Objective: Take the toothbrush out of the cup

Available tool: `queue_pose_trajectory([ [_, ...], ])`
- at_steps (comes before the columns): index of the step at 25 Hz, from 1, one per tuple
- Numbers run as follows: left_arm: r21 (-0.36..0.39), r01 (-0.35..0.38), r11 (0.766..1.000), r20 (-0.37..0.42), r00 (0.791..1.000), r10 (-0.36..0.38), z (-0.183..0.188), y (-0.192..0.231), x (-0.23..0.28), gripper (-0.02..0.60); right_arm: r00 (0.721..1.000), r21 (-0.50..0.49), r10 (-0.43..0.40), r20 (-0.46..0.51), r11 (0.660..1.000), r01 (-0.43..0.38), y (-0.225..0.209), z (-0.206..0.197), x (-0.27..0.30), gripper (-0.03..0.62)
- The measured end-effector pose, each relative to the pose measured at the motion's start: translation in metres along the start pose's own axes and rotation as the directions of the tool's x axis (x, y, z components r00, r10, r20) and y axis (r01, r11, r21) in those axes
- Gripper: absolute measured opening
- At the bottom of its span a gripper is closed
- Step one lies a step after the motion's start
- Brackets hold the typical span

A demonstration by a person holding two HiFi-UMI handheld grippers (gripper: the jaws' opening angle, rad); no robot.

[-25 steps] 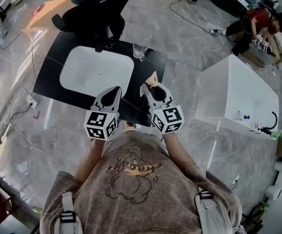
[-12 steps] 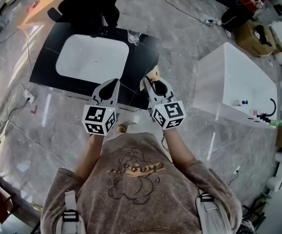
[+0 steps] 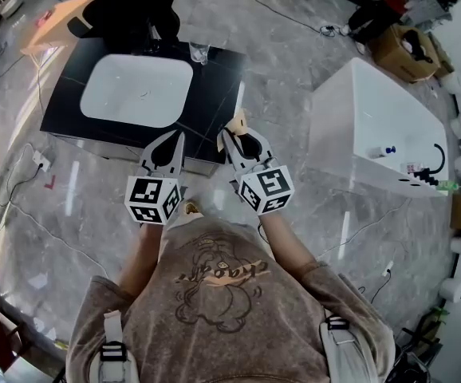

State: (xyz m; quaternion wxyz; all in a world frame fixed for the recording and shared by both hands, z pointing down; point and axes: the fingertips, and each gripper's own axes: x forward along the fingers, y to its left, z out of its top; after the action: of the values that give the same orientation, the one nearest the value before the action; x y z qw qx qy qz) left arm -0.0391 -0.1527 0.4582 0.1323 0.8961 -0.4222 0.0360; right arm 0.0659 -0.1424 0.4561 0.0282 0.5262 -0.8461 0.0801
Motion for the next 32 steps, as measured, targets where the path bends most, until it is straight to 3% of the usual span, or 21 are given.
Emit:
queue_pose_trajectory([
  [16, 0.001, -0.023, 1.000, 0.006, 1.000, 0.023, -0.028, -0.091, -0.072, 0.017, 0.999, 0.017, 0.037, 0.003, 0.999, -0.038, 0.036, -0.024, -0.114, 0.086],
  [32, 0.009, -0.017, 1.000, 0.012, 1.000, 0.017, -0.036, -0.124, -0.104, 0.017, 0.999, 0.030, 0.052, 0.018, 0.998, -0.052, 0.056, -0.031, -0.152, 0.078],
])
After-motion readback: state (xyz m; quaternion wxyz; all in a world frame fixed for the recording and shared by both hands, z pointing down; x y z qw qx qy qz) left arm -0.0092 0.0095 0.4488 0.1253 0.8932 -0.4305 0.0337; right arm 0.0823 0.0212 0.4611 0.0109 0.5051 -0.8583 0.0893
